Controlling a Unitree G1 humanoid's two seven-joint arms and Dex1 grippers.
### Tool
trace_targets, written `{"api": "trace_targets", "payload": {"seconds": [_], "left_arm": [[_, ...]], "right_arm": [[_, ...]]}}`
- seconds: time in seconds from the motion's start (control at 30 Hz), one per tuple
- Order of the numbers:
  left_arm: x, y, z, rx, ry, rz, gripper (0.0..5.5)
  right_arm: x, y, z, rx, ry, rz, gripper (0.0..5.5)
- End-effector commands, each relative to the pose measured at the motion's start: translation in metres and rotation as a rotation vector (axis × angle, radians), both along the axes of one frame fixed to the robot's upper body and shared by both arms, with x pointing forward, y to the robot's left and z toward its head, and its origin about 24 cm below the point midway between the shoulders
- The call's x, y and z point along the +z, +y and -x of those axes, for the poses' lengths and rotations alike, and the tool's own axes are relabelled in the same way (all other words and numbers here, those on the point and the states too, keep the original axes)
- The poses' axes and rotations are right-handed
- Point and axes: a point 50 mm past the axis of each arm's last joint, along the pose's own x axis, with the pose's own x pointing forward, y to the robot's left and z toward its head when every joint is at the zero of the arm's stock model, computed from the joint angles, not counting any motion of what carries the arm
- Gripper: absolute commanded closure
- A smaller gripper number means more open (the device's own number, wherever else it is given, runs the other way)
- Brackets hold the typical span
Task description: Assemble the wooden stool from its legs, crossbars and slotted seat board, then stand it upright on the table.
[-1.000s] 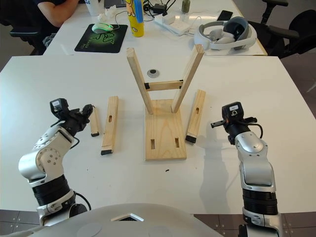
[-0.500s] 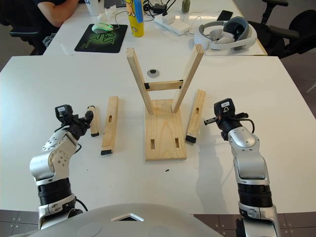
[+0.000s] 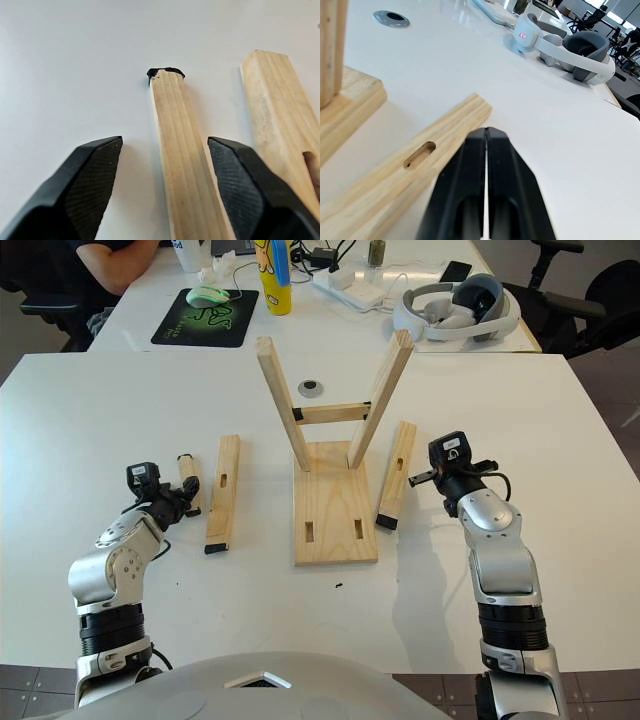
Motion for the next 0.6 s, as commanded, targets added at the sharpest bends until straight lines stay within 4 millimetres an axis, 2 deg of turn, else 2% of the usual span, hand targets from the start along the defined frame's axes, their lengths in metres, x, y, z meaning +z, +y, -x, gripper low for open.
{"api": "trace_targets", "payload": {"seconds": [0.03,0.1,0.5,0.6], "left_arm": [[-0.01,-0.001,0.002,-0.042,0.06,-0.018,2.32],[-0.013,0.004,0.001,-0.053,0.073,-0.025,2.32],[-0.019,0.026,-0.005,-0.077,0.133,-0.063,4.0],[-0.02,0.027,-0.004,-0.08,0.139,-0.063,4.14]], "right_arm": [[0.002,0.004,-0.004,0.005,-0.016,-0.003,5.5],[0.003,0.005,-0.004,0.0,-0.023,-0.004,5.5],[0.01,0.009,-0.002,-0.041,-0.064,-0.021,5.5],[0.011,0.01,-0.003,-0.047,-0.07,-0.028,5.5]]}}
